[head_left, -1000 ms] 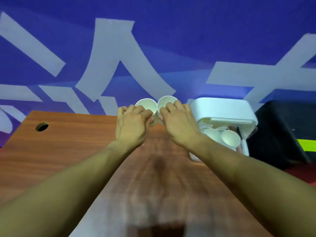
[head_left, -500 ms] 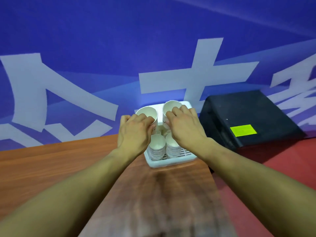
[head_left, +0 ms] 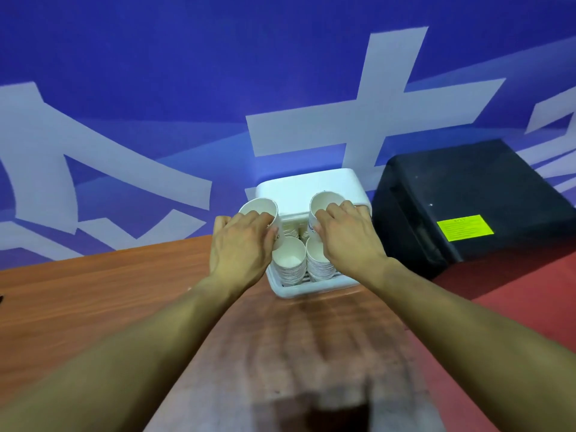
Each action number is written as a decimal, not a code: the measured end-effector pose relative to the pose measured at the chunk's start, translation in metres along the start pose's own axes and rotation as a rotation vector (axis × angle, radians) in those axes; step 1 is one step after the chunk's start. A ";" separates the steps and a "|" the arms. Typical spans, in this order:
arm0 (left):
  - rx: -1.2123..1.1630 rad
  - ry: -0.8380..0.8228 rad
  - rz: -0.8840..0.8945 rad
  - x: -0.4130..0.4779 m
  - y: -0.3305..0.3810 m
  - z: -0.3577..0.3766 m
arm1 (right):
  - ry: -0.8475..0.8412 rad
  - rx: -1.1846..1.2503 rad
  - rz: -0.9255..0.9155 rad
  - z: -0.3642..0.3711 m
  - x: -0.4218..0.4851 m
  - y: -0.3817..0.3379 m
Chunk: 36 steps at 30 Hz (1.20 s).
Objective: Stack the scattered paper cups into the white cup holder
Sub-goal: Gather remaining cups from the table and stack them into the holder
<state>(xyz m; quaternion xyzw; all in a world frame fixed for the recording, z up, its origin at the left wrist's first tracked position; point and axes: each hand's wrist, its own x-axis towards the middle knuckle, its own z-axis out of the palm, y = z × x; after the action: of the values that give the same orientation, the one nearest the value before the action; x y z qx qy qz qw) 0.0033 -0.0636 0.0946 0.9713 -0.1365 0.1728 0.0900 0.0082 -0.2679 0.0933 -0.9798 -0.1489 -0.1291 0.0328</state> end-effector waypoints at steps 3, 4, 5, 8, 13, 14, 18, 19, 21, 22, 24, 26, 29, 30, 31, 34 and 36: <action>-0.012 0.002 -0.024 -0.003 -0.007 0.004 | -0.007 -0.015 -0.009 0.011 -0.002 -0.004; -0.015 0.009 -0.025 -0.004 -0.009 0.005 | -0.016 -0.021 -0.011 0.016 -0.003 -0.004; -0.017 0.016 -0.025 -0.006 -0.010 0.006 | -0.036 -0.029 -0.014 0.021 -0.006 -0.003; -0.015 0.020 -0.025 -0.010 -0.012 0.009 | -0.130 -0.059 -0.004 0.041 -0.013 -0.001; -0.011 -0.020 -0.008 -0.012 -0.008 0.015 | -0.280 -0.029 -0.007 0.060 -0.022 0.004; -0.015 -0.027 -0.001 -0.011 -0.006 0.016 | -0.277 -0.022 -0.017 0.062 -0.024 0.005; -0.033 -0.054 0.024 -0.011 0.001 0.021 | -0.395 0.037 0.024 0.070 -0.029 0.004; -0.042 -0.058 0.027 -0.010 0.002 0.022 | -0.411 0.040 0.034 0.072 -0.030 0.004; -0.060 -0.065 0.030 -0.011 0.005 0.027 | -0.420 0.047 0.039 0.077 -0.029 0.003; -0.070 -0.064 0.031 -0.011 0.007 0.029 | -0.426 0.047 0.041 0.078 -0.028 0.001; -0.084 -0.054 0.030 -0.012 0.009 0.031 | -0.427 0.044 0.049 0.081 -0.025 -0.002; -0.086 -0.044 0.032 -0.013 0.011 0.033 | -0.423 0.042 0.059 0.082 -0.024 -0.006; -0.062 -0.037 0.086 -0.015 0.015 0.036 | -0.412 0.057 0.071 0.083 -0.024 -0.007; -0.045 -0.036 0.117 -0.016 0.017 0.038 | -0.408 0.066 0.075 0.082 -0.024 -0.007; -0.025 -0.034 0.146 -0.017 0.019 0.040 | -0.404 0.072 0.076 0.082 -0.024 -0.007; 0.015 -0.041 0.159 -0.021 0.020 0.049 | -0.397 0.080 0.069 0.081 -0.026 -0.006; 0.010 -0.069 0.116 -0.025 0.018 0.057 | -0.395 0.090 0.073 0.081 -0.026 -0.007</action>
<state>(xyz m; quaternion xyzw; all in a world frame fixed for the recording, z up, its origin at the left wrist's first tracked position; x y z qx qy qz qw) -0.0065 -0.0877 0.0352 0.9676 -0.1946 0.1446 0.0704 0.0020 -0.2604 0.0081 -0.9884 -0.1227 0.0739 0.0515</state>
